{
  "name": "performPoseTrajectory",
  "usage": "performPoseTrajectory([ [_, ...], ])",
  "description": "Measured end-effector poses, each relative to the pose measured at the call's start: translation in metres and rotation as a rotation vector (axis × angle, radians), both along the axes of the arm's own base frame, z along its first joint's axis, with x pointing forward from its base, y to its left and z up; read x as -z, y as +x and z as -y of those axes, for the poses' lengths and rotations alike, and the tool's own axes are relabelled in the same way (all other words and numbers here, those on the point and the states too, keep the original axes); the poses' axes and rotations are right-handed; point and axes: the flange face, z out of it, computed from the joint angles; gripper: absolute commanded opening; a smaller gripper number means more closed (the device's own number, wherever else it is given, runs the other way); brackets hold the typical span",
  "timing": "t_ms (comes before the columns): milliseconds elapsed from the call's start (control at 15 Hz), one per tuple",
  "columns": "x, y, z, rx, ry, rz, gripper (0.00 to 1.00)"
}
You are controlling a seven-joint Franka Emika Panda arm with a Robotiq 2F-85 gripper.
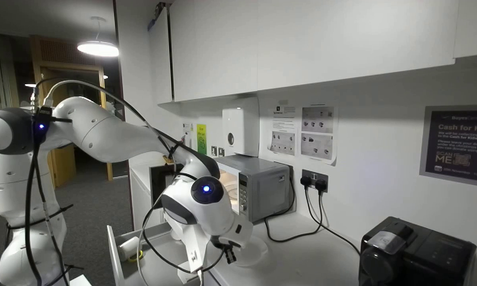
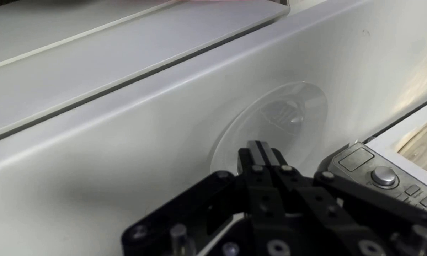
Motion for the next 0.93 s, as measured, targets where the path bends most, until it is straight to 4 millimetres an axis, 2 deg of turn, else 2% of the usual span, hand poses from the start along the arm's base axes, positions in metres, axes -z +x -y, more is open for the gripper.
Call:
performPoseTrajectory([
  [467,0.008,-0.011,0.005,0.025,0.012,-0.012,0.00],
  [933,0.023,-0.014,-0.006,0.022,0.033,-0.032,0.00],
])
